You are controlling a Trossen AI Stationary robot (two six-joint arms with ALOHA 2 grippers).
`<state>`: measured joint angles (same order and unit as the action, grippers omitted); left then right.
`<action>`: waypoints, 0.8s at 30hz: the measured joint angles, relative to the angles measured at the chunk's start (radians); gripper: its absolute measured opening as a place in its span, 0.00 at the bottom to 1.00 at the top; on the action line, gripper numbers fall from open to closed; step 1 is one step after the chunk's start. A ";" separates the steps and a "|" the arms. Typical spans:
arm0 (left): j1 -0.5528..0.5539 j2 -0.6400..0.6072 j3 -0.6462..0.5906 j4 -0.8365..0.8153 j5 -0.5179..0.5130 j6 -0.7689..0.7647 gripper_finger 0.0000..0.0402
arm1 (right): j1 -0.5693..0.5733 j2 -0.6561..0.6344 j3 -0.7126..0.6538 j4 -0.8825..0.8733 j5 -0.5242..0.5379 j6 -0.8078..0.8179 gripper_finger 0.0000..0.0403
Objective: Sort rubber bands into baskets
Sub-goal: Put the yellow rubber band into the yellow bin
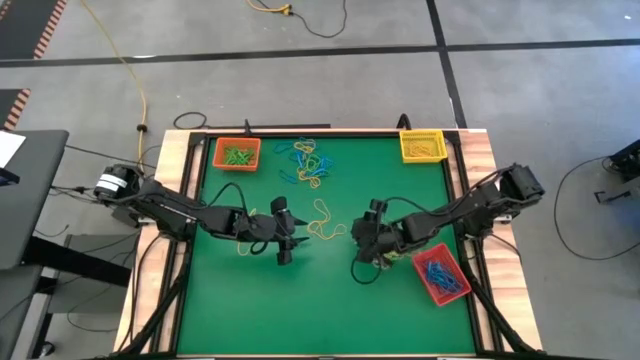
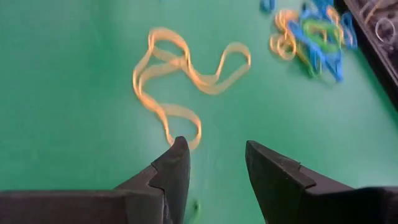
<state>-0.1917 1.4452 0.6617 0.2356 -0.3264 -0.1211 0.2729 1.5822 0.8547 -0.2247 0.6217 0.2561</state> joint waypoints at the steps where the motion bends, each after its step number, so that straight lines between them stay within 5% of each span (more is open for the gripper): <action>1: 0.000 0.000 0.000 0.000 0.000 0.000 0.46 | -0.010 0.000 0.000 0.041 -0.019 -0.020 0.47; 8: -0.004 0.000 0.000 0.003 0.000 0.000 0.46 | -0.073 0.021 0.002 0.336 -0.286 -0.186 0.47; 24: -0.048 0.000 0.000 0.004 -0.012 -0.004 0.46 | -0.165 0.262 0.041 0.499 -0.415 -0.212 0.47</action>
<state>-0.2401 1.4456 0.6617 0.2394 -0.3381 -0.1249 0.1081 1.8437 0.8959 0.2739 0.2064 0.0444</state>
